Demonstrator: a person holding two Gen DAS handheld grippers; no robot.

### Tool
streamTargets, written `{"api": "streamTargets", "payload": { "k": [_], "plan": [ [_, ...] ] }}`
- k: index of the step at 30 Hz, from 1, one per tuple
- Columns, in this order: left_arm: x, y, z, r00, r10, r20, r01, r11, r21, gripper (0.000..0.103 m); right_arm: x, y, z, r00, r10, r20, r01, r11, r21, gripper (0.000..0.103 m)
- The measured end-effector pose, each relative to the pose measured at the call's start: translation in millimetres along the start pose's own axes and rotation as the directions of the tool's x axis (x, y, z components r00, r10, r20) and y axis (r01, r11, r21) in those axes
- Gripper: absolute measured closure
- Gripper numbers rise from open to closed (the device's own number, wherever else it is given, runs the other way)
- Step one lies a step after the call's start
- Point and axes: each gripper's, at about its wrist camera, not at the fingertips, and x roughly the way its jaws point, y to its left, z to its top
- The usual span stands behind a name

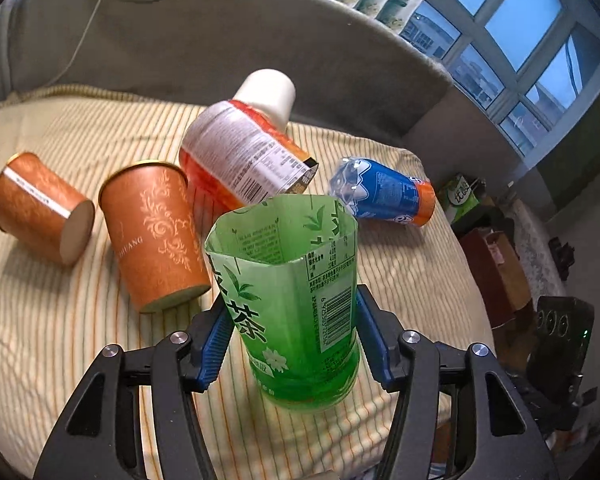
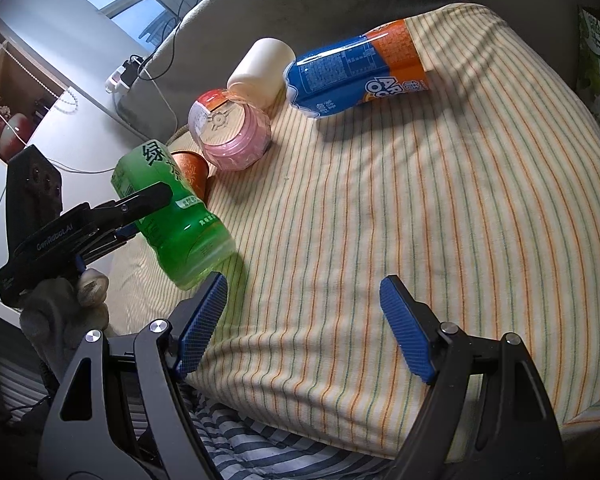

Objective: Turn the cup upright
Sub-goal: 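Rotate the green bottle base-down with the left gripper, set it on the bed, open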

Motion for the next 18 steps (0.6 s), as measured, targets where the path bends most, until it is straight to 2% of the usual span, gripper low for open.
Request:
{"api": "streamTargets", "payload": {
  "k": [8,14,18],
  "plan": [
    [0,-17,-2,0.995,0.068,0.068,-0.074,0.993,0.092,0.046,-4,3,-1,1.0,-0.003,0.017,0.004,1.0,-0.004,0.022],
    [6,-26,-5,0.985,0.126,0.12,-0.144,0.978,0.151,0.046,-8,6,-3,0.999,-0.013,0.034,0.013,1.0,-0.013,0.022],
    [7,-29,-8,0.979,0.141,0.149,-0.166,0.971,0.17,0.046,-11,8,-5,0.999,-0.018,0.044,0.019,1.0,-0.016,0.022]
  ]
}}
